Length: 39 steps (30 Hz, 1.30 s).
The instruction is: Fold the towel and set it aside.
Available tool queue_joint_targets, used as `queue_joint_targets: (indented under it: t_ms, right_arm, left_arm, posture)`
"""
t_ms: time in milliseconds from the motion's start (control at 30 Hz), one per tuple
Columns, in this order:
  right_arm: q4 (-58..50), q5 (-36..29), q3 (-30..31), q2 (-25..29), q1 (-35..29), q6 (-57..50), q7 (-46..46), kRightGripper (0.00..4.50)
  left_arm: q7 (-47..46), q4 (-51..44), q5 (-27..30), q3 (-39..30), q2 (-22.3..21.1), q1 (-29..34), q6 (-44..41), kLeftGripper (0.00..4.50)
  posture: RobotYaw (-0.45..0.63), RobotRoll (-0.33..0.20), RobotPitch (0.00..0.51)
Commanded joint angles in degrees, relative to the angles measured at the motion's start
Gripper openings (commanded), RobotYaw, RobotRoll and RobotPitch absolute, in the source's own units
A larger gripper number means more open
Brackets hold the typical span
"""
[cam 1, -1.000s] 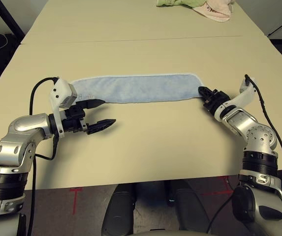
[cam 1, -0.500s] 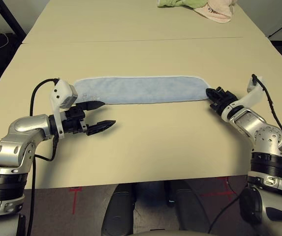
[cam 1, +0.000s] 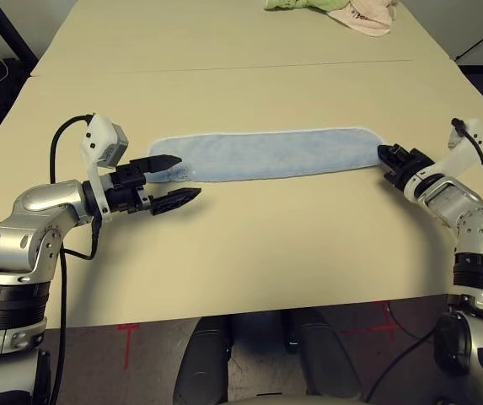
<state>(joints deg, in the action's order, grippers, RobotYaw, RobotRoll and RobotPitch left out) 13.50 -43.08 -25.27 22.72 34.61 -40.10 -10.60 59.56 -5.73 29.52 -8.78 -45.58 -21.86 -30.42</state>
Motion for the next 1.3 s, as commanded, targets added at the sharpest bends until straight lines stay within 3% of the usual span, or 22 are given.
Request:
queue_joint_targets:
  t_ms: [33,433,1000,1300]
  right_arm:
    - [-2.93,-0.41,0.85,-0.54,0.28,-0.47,-1.60,0.01]
    - [-9.86,0.72,8.02,-1.33,0.47,-2.46,-7.54,0.01]
    - [-9.34,6.69,17.21,0.82,1.99,-0.18,-19.56,0.01]
    - [-9.32,9.06,18.47,-0.31,2.67,1.18,-21.96,0.01]
  left_arm:
    - [0.09,0.80,0.38,0.35,0.33,-0.14,-0.35,4.50]
    - [0.06,0.97,0.01,0.68,0.11,-0.72,-0.37,4.50]
    - [1.78,2.39,-0.44,1.79,0.68,-1.68,1.81,4.50]
    - [5.32,3.94,-0.97,3.60,0.82,-3.01,5.02,4.50]
  posture:
    - [-0.02,0.000,0.191]
    - [-0.01,0.000,0.186]
    - [0.00,0.000,0.181]
    - [0.01,0.000,0.182]
